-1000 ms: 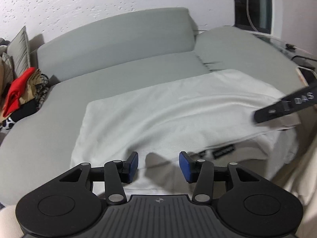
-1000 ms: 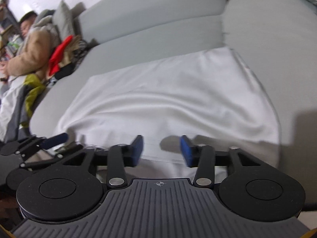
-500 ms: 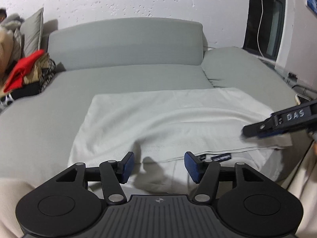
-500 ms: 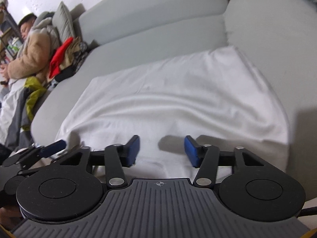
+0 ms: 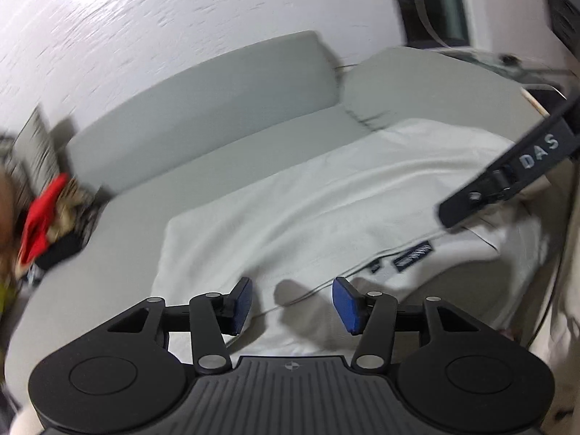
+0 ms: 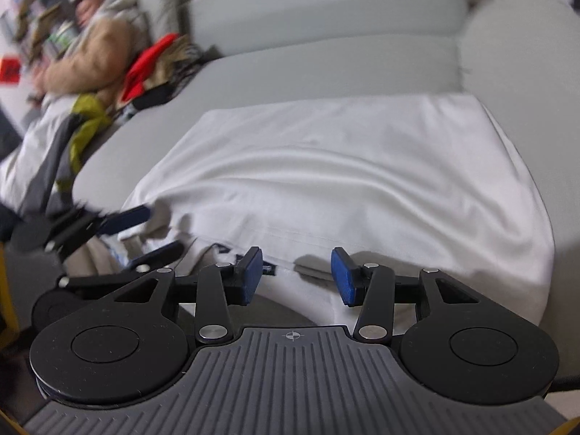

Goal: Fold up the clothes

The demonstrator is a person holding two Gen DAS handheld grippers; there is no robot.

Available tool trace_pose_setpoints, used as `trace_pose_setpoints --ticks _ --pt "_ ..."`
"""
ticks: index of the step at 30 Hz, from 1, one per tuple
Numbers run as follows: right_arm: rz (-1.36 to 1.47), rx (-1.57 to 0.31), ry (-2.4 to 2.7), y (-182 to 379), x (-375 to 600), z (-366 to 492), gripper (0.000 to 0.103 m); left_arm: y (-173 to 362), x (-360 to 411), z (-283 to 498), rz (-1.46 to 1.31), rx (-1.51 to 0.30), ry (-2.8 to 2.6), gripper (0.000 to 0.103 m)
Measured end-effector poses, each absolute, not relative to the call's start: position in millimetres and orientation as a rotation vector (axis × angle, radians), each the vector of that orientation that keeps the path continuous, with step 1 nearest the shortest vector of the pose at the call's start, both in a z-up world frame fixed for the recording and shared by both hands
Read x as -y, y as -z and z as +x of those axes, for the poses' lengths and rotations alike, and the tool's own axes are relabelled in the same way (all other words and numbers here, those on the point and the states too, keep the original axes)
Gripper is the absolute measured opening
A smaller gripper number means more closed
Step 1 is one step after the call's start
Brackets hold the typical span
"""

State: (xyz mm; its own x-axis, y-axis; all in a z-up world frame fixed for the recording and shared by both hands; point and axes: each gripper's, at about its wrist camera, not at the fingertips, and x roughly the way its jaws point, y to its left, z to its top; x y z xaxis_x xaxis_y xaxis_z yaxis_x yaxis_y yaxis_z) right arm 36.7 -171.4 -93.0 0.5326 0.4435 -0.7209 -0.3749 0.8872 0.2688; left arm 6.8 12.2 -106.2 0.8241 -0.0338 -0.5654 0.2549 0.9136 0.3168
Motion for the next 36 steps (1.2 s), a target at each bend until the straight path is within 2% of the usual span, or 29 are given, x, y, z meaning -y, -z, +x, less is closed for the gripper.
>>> trace_pose_setpoints --ticks 5,10,14,17,19,20,21,22,23,24,26,28,30,31,33,36 --pt "-0.113 -0.879 -0.522 99 146 31 0.052 122 7 16 0.575 -0.556 0.218 0.048" --pt "-0.234 -0.85 -0.499 102 135 25 0.054 126 8 17 0.618 -0.552 0.231 0.047" --pt "-0.237 -0.802 -0.45 99 137 28 0.042 125 9 21 0.642 -0.54 0.265 0.035" --pt "-0.203 -0.791 -0.437 97 142 33 0.027 125 13 21 0.659 -0.53 0.286 0.025" --pt "-0.205 -0.799 -0.455 98 140 33 0.025 126 14 22 0.666 -0.526 0.3 0.014" --pt "-0.206 -0.802 -0.491 98 139 31 0.026 126 14 23 0.668 -0.525 0.308 0.011" --pt "-0.206 -0.806 -0.532 96 138 28 0.034 125 14 22 0.669 -0.522 0.31 0.008" --pt "-0.227 -0.793 -0.546 96 135 24 0.055 124 14 22 0.667 -0.519 0.312 0.007" --pt "-0.249 -0.779 -0.558 96 131 20 0.061 123 13 22 0.658 -0.518 0.313 0.007" --pt "-0.29 -0.762 -0.545 97 127 17 0.061 120 12 21 0.643 -0.518 0.315 0.006" --pt "-0.344 -0.756 -0.526 101 120 17 0.057 116 11 19 0.618 -0.515 0.315 0.006" --pt "-0.379 -0.74 -0.506 103 116 18 0.045 112 11 17 0.601 -0.508 0.31 0.006" --pt "-0.389 -0.695 -0.487 99 115 16 0.038 106 9 18 0.573 -0.506 0.307 0.006" --pt "-0.395 -0.671 -0.462 97 116 15 0.024 102 8 18 0.56 -0.504 0.306 0.005" --pt "-0.399 -0.631 -0.412 92 119 13 0.002 98 7 16 0.549 -0.495 0.306 0.002" --pt "-0.37 -0.585 -0.411 82 129 6 0.001 94 11 11 0.558 -0.492 0.318 0.002"
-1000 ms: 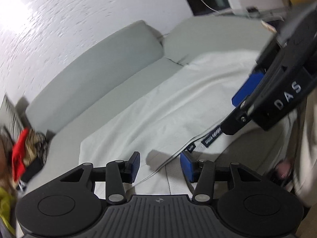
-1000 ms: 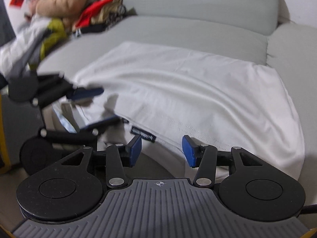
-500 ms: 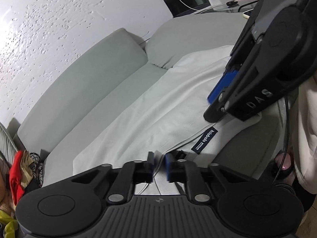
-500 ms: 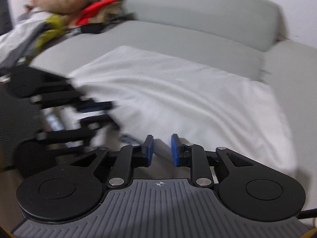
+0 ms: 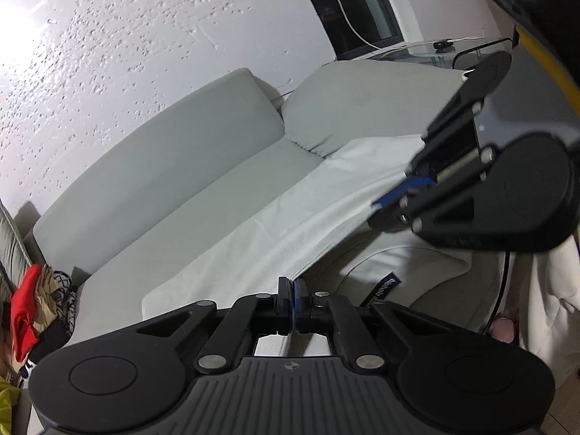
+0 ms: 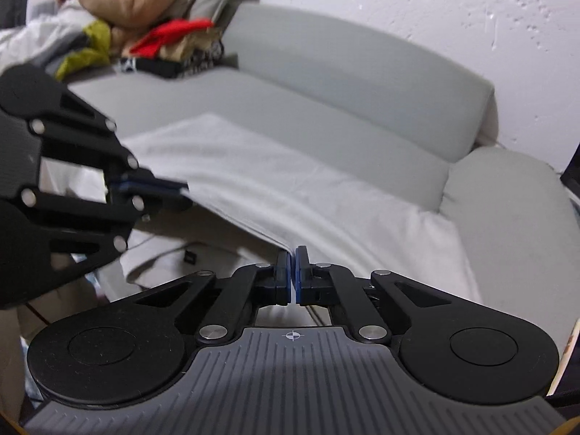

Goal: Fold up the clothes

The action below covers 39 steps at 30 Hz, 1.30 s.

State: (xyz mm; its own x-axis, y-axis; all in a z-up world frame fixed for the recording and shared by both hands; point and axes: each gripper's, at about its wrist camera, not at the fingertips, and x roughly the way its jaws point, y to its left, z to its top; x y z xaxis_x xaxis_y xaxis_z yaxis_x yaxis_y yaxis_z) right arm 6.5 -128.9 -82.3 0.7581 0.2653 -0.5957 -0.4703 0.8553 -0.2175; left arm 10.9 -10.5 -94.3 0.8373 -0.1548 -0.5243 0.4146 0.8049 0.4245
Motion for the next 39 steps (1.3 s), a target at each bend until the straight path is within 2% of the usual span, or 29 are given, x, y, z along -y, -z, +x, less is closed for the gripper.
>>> trace_pose_setpoints --ticks 2,6,9,10,11,12,13,15,17,18,19,20,22,24,28,29,30,32,34,39 --pt "-0.375 -0.591 -0.426 81 133 2 0.001 94 13 6 0.568 -0.503 0.33 0.002" --pt "-0.425 -0.687 -0.498 93 131 -2 0.001 106 17 3 0.576 -0.642 0.368 0.002" --pt "-0.459 -0.809 -0.559 108 128 0 0.006 120 18 5 0.607 -0.747 0.371 0.002" --pt "-0.448 -0.825 -0.573 108 130 0 0.012 122 17 5 0.602 -0.764 0.37 0.003" --pt "-0.436 -0.839 -0.585 107 131 -1 0.018 120 14 5 0.586 -0.766 0.363 0.011" --pt "-0.423 -0.853 -0.598 106 133 -1 0.039 117 11 5 0.565 -0.769 0.357 0.015" --pt "-0.351 -0.843 -0.601 98 142 3 0.052 112 7 5 0.538 -0.77 0.355 0.017" --pt "-0.196 -0.818 -0.604 81 161 12 0.053 96 -6 6 0.455 -0.748 0.359 0.034" --pt "-0.034 -0.793 -0.572 65 184 26 0.06 78 -23 10 0.343 -0.715 0.375 0.037" --pt "0.051 -0.781 -0.537 57 197 38 0.068 69 -33 14 0.28 -0.699 0.38 0.04" --pt "0.128 -0.772 -0.475 54 211 52 0.07 63 -44 22 0.212 -0.69 0.365 0.044" --pt "0.204 -0.762 -0.41 51 225 67 0.07 57 -56 30 0.143 -0.68 0.349 0.049" --pt "0.352 -0.785 -0.304 53 248 101 0.07 50 -80 54 -0.002 -0.689 0.295 0.049" --pt "0.511 -0.824 -0.209 60 271 137 0.069 50 -100 82 -0.153 -0.734 0.229 0.044" --pt "0.834 -0.894 -0.131 89 303 195 0.069 62 -114 135 -0.266 -0.787 0.22 0.035" --pt "0.855 -0.906 -0.137 97 305 204 0.069 66 -117 148 -0.289 -0.801 0.216 0.028" --pt "0.873 -0.918 -0.142 104 307 213 0.069 75 -116 157 -0.292 -0.819 0.208 0.021" --pt "0.856 -0.928 -0.136 120 307 219 0.062 93 -111 170 -0.27 -0.856 0.172 0.015" --pt "0.851 -0.945 -0.137 130 307 222 0.048 104 -105 172 -0.18 -0.895 0.094 0.014" --pt "0.869 -0.985 -0.175 141 311 231 0.047 111 -85 170 -0.03 -0.887 0.043 0.016"
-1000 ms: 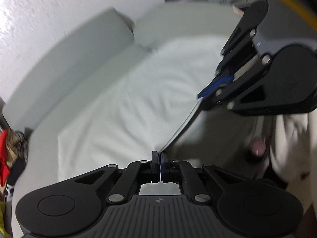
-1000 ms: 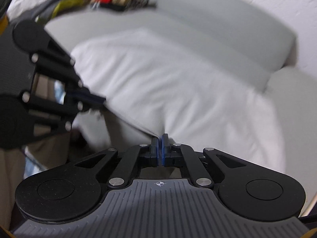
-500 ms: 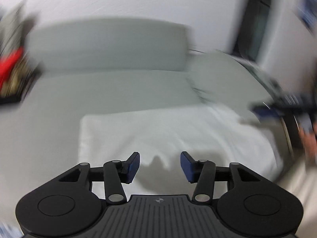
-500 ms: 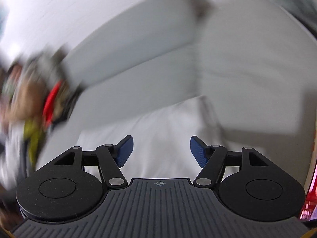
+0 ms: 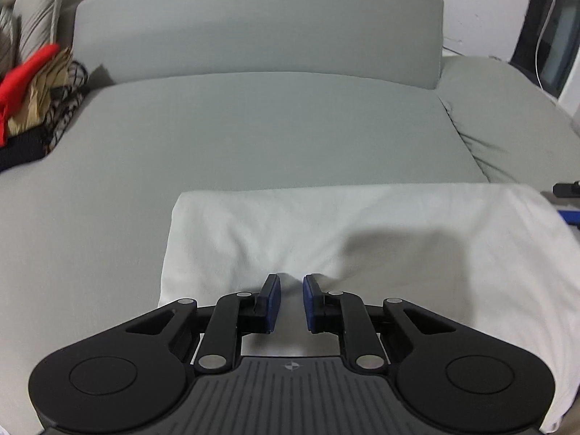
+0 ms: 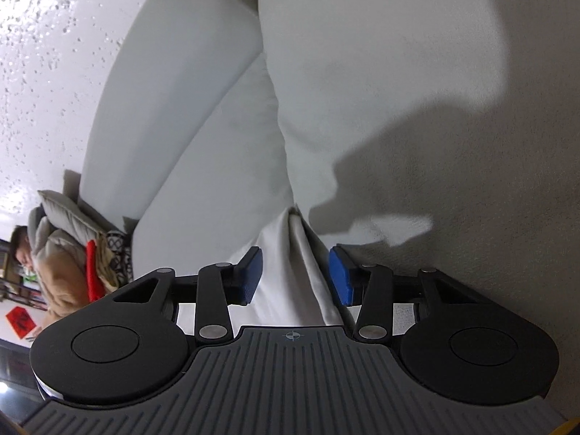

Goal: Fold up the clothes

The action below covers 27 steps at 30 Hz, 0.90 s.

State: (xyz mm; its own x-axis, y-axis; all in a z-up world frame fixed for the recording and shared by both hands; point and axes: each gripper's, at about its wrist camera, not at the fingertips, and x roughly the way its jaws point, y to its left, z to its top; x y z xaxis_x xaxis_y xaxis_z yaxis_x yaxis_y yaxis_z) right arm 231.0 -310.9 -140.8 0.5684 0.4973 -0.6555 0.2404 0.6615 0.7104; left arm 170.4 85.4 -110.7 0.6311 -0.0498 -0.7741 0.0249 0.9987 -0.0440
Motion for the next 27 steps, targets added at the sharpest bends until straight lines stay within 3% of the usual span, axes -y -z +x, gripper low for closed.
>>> trace_pose_setpoints --ticks 12,20,27 --pt "0.871 -1.11 -0.369 147 306 234 0.049 116 -88 179 -0.056 -0.878 0.039 0.016" --pt "0.862 -0.945 -0.432 127 301 233 0.051 116 -89 178 -0.066 -0.876 0.041 0.016" --pt "0.87 -1.03 -0.4 136 295 241 0.051 117 -89 179 -0.072 -0.876 0.037 0.016"
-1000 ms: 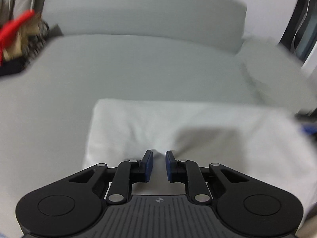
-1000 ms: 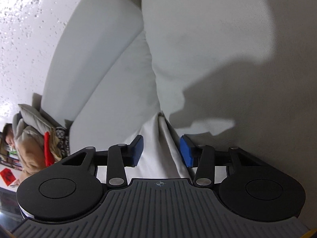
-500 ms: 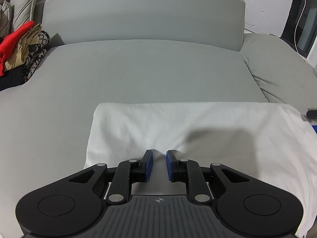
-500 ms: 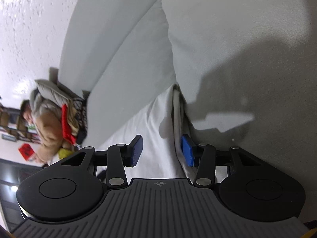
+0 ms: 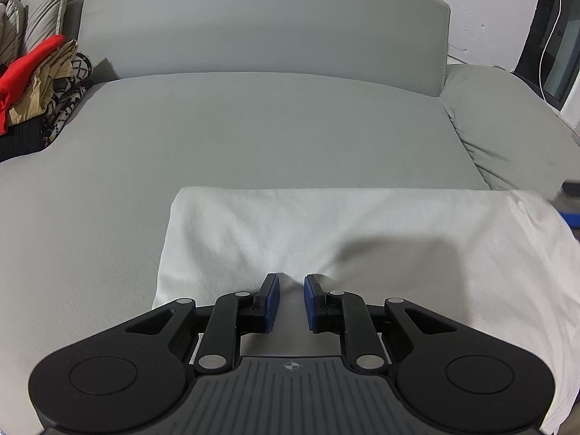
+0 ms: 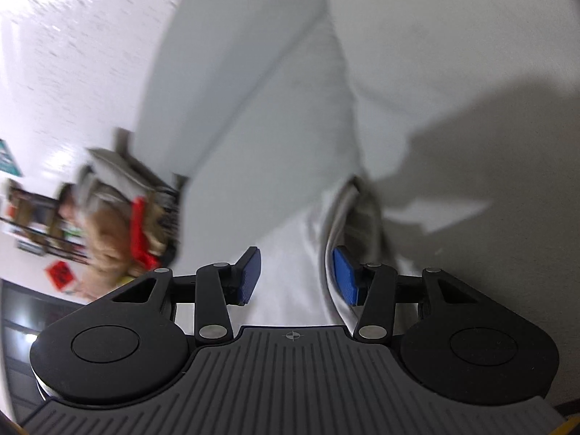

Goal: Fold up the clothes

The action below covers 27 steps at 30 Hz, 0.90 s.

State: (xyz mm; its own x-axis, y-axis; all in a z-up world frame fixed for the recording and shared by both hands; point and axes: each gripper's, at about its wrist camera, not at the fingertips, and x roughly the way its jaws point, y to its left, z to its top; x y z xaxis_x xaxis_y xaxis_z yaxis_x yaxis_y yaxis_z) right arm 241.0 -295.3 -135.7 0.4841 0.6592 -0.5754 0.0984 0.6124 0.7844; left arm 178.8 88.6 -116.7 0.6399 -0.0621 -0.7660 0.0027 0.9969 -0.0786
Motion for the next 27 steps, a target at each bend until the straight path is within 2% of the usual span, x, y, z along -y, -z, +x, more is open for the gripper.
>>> trace_pose_setpoints --ticks 4,17,27 --pt "0.83 -1.077 -0.405 139 289 242 0.051 117 -88 179 -0.07 -0.875 0.035 0.016" --pt "1.075 -0.984 -0.269 174 280 262 0.052 119 -90 180 -0.069 -0.872 0.029 0.016" --pt "1.365 -0.588 -0.115 160 324 234 0.053 118 -89 178 -0.073 -0.868 0.026 0.017"
